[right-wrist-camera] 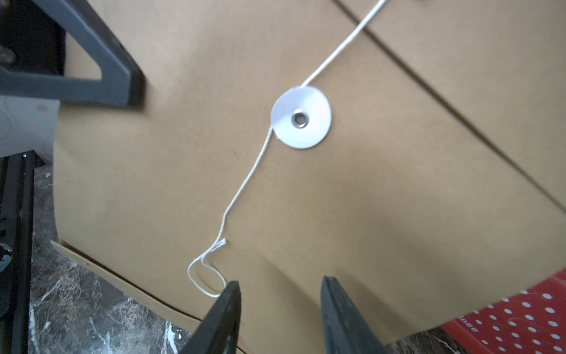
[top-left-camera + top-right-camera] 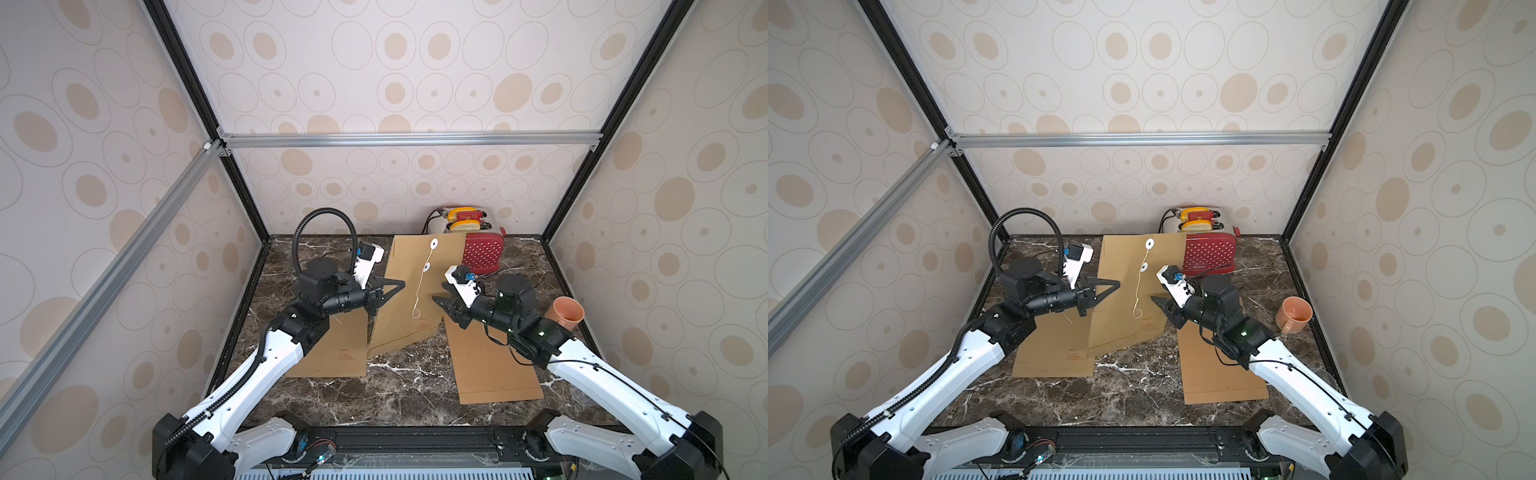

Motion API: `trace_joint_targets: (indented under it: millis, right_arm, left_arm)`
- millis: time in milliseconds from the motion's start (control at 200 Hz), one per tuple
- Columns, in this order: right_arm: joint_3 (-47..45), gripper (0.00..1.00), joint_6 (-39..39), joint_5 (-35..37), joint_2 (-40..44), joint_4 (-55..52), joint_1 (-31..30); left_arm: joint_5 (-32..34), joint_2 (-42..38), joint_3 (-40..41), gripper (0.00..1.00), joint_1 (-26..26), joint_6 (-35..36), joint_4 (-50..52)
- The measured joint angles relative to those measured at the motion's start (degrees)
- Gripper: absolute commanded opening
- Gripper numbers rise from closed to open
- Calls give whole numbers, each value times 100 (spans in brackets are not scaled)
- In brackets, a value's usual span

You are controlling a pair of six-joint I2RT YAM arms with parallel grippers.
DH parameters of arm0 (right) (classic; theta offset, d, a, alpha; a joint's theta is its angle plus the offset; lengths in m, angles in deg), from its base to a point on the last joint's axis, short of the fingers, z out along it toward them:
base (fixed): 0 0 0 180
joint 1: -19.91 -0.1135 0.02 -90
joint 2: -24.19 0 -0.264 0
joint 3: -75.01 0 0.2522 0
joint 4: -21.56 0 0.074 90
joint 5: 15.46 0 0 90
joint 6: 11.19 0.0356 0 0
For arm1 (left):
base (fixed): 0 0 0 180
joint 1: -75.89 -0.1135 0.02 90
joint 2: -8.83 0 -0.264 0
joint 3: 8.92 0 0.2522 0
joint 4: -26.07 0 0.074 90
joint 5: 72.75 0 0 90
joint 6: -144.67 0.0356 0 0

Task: Close the mouth of the file bag
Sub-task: Close the file bag.

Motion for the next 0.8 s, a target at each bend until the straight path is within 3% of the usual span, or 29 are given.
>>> trace_joint_targets:
  millis: [306,451,691,801]
  right_arm:
    - [-267,45,-96,-188,-20,337,-22]
    - [-216,39,7,-455,-225,693,-33]
    - [-114,39,251,-721,-693,896,-214]
    - [-116,33,350,-811,-695,1080,-299]
  left_arm:
    - [-144,59,-2,0,-90,-109,-48]
    - [-219,59,-2,0,-90,-173,-151]
    - [-267,103,-2,0,-90,-227,-188]
    - [-275,131,-2,0,-90,-245,-216]
